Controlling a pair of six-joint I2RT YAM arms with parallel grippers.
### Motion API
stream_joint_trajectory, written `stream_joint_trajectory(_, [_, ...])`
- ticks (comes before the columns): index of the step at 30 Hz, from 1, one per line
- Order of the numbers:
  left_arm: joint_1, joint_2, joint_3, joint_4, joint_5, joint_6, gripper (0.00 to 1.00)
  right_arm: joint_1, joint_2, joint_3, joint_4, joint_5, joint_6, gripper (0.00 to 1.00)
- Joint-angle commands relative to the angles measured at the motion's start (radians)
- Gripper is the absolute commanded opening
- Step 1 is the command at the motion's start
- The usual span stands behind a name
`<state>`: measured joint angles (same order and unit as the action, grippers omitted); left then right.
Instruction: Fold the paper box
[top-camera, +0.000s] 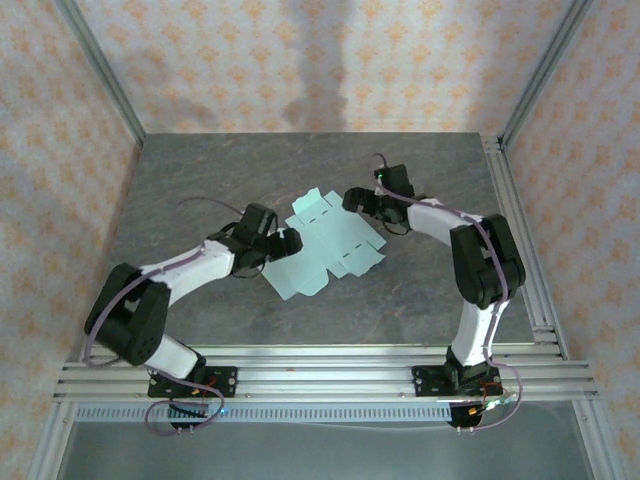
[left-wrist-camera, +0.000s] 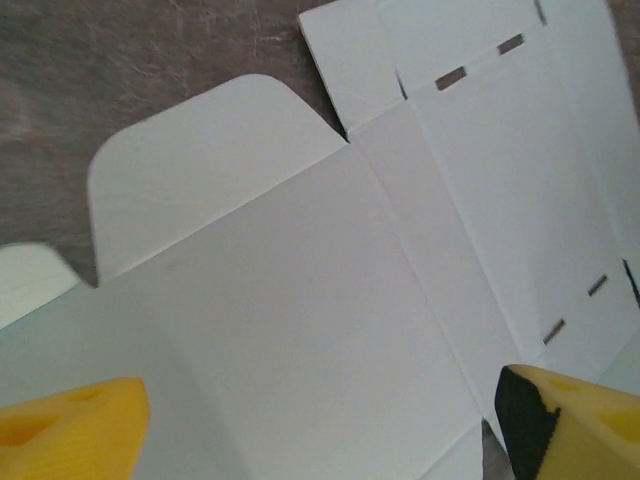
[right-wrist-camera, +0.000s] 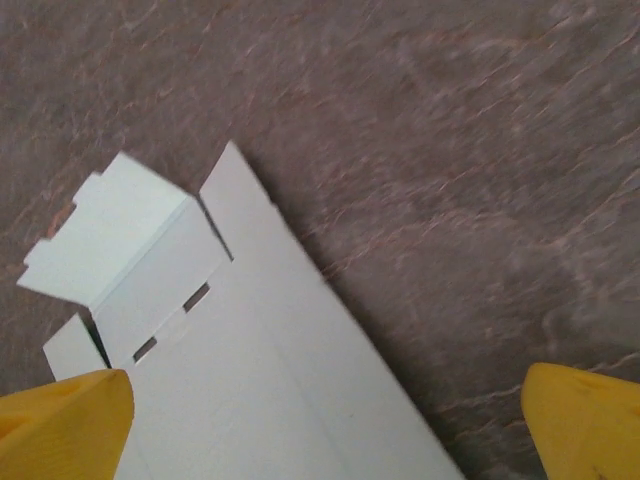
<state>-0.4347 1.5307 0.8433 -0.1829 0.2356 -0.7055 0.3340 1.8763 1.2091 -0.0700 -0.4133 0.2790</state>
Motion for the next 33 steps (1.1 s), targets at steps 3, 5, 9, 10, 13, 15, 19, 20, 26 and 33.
stream_joint_trajectory(3, [-0.024,0.112,0.105,0.007,0.038,0.018,0.74,-0.027,0.059,0.078,-0.119,-0.131,-0.078,0.91])
stream_joint_trajectory(5, [-0.028,0.149,0.117,0.011,0.039,0.018,0.62,-0.030,0.091,0.113,-0.150,-0.168,-0.105,0.87])
stream_joint_trajectory(9, [-0.028,0.210,0.109,0.013,0.036,0.012,0.48,-0.029,0.132,0.159,-0.189,-0.203,-0.128,0.83])
stream_joint_trajectory(10, [-0.028,0.218,0.104,0.011,0.033,0.013,0.46,-0.030,0.136,0.162,-0.189,-0.203,-0.128,0.82])
stream_joint_trajectory(13, [-0.029,0.236,0.091,-0.005,0.008,0.037,0.39,-0.030,0.149,0.173,-0.197,-0.205,-0.135,0.82])
stream_joint_trajectory(15, [-0.026,0.256,0.095,-0.029,-0.002,0.071,0.38,-0.032,0.163,0.188,-0.215,-0.220,-0.140,0.81])
stream_joint_trajectory(19, [-0.027,0.277,0.090,-0.044,-0.003,0.105,0.38,-0.033,0.186,0.219,-0.272,-0.274,-0.184,0.76])
stream_joint_trajectory(20, [-0.026,0.281,0.090,-0.049,-0.004,0.108,0.38,-0.032,0.186,0.222,-0.281,-0.278,-0.194,0.72])
stream_joint_trajectory(26, [-0.027,0.286,0.088,-0.053,-0.009,0.107,0.38,-0.032,0.161,0.221,-0.315,-0.305,-0.264,0.55])
stream_joint_trajectory(33, [-0.026,0.282,0.098,-0.067,-0.013,0.113,0.38,-0.032,0.153,0.230,-0.339,-0.272,-0.306,0.36])
